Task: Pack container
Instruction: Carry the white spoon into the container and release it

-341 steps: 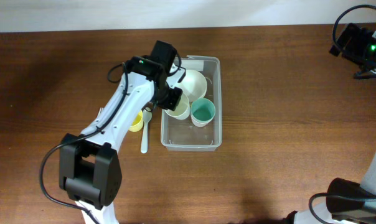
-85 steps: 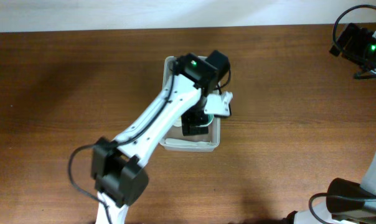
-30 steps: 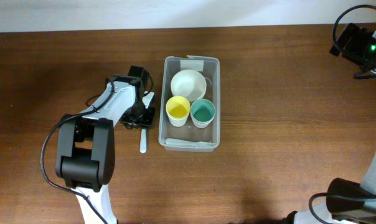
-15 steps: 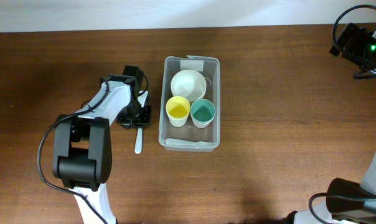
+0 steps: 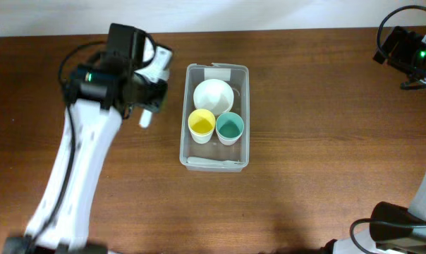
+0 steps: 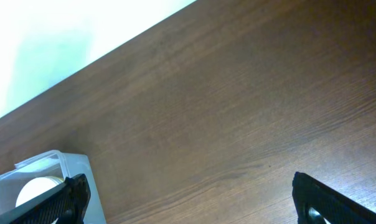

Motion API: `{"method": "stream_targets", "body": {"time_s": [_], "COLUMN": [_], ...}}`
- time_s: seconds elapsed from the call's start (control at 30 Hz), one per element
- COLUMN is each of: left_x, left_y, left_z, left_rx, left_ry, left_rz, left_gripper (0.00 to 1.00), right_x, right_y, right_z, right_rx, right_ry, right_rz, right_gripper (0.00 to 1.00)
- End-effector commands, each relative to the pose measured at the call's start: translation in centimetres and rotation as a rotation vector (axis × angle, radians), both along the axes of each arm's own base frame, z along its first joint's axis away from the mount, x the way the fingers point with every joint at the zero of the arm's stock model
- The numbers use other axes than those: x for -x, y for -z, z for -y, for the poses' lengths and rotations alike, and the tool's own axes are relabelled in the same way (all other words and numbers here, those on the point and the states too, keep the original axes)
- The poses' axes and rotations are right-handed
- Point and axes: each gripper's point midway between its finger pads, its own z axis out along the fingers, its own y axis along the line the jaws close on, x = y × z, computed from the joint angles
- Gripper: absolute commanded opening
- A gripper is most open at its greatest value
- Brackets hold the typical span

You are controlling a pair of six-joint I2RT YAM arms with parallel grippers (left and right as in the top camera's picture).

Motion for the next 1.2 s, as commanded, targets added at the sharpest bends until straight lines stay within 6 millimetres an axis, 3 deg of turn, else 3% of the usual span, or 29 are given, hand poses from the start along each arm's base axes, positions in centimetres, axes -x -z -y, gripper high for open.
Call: {"method": "stream_targets", "body": {"time_s": [0.0,0.13,0.2,0.43,0.63,0.73,0.77,0.8,0.9,1.0,1.03,1.17], "left_x": [2.7,5.8,6.6,7.1,7.3,7.1,7.0,6.8,5.8,4.1,2.9,0.9], "left_y": [-0.8,2.3,4.2,12.8,16.2,16.3,16.1,15.8,14.1,11.0,8.4,2.3], "left_z": [5.1,10.3,11.8,13.0,13.3,13.4,13.4,13.5,14.0,13.2,12.0,9.1], "left_rx": [-0.180,-0.296,-0.307,-0.390,-0.374,-0.374,-0.374,-0.374,-0.362,-0.404,-0.451,-0.435], "left_ry": [0.465,0.868,0.962,1.182,1.201,1.200,1.199,1.193,1.107,0.951,0.820,0.535], "left_rz": [0.090,0.081,0.052,-0.149,-0.250,-0.243,-0.237,-0.228,-0.191,-0.140,-0.095,0.029], "left_gripper": [0.02,0.01,0.02,0.03,0.09,0.16,0.52,1.00,1.00,1.00,1.00,0.99], "right_x": [0.1,0.1,0.1,0.1,0.1,0.1,0.1,0.1,0.1,0.1,0.1,0.1], "right_y": [-0.3,-0.3,-0.3,-0.3,-0.3,-0.3,-0.3,-0.3,-0.3,-0.3,-0.3,-0.3], "right_z": [0.2,0.2,0.2,0.2,0.2,0.2,0.2,0.2,0.2,0.2,0.2,0.2], "right_rx": [0.009,0.009,0.009,0.009,0.009,0.009,0.009,0.009,0.009,0.009,0.009,0.009], "right_ry": [0.003,0.003,0.003,0.003,0.003,0.003,0.003,0.003,0.003,0.003,0.003,0.003], "right_rz": [0.008,0.008,0.008,0.008,0.008,0.008,0.008,0.008,0.008,0.008,0.008,0.008], "right_gripper": [0.99,0.99,0.99,0.99,0.99,0.99,0.99,0.99,0.99,0.99,0.99,0.99]}}
